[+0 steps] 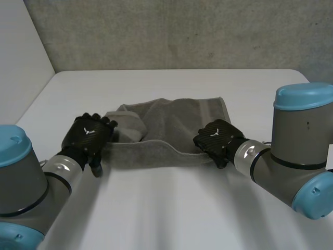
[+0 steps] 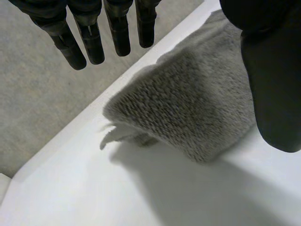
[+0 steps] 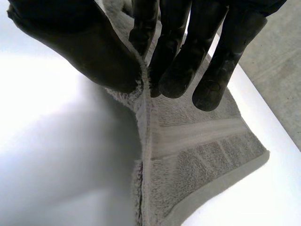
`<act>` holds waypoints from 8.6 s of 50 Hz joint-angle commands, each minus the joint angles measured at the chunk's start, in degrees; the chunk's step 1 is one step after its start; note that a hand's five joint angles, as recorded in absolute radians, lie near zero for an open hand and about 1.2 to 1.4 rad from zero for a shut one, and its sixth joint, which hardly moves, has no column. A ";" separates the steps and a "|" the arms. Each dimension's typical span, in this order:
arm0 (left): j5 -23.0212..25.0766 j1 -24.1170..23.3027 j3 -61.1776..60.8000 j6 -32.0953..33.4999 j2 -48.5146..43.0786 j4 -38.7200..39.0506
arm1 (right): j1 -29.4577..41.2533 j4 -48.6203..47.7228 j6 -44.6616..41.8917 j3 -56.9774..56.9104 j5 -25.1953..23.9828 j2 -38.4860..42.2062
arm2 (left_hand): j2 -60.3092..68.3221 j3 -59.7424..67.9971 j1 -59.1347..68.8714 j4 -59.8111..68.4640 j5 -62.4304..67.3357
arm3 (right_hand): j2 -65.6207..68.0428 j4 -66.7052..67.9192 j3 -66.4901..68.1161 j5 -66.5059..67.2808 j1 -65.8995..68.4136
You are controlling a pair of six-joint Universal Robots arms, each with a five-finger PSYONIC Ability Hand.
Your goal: Fold the towel.
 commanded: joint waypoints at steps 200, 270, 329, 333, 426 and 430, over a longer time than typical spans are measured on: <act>-2.63 7.93 38.83 -21.36 -14.27 13.85 | -10.20 13.36 14.29 -67.80 -5.52 20.71 | 64.19 64.63 63.73 64.09 56.08 | 3.71 3.48 3.19 2.17 3.63; 13.29 9.60 29.49 -2.63 -20.96 -0.54 | -13.45 19.26 -11.91 -37.06 0.45 17.52 | 64.19 64.63 63.73 64.09 56.08 | 3.71 3.48 3.19 2.17 3.63; 2.83 6.44 13.08 -11.68 -1.99 2.16 | -10.02 -2.90 4.44 -1.66 5.91 -3.02 | -5.60 -5.15 -6.06 -5.70 -13.71 | -62.34 -62.56 -62.85 -63.88 -62.42; 2.65 6.35 8.39 -11.77 -0.83 7.63 | -11.59 -7.37 6.90 4.74 5.91 -2.67 | -5.60 -5.15 -6.06 -5.70 -13.71 | -61.84 -62.07 -62.35 -63.38 -61.92; 2.21 4.59 0.57 -16.43 -2.15 18.35 | 0.36 -9.49 10.17 -4.59 2.92 3.84 | -5.60 -5.15 -6.06 -5.70 -13.71 | -62.54 -62.77 -63.05 -64.08 -62.62; 2.30 4.50 0.57 -16.43 -2.24 18.35 | -1.76 -10.46 6.99 0.10 3.18 4.63 | -5.60 -5.15 -6.06 -5.70 -13.71 | -54.27 -54.49 -54.78 -55.81 -54.34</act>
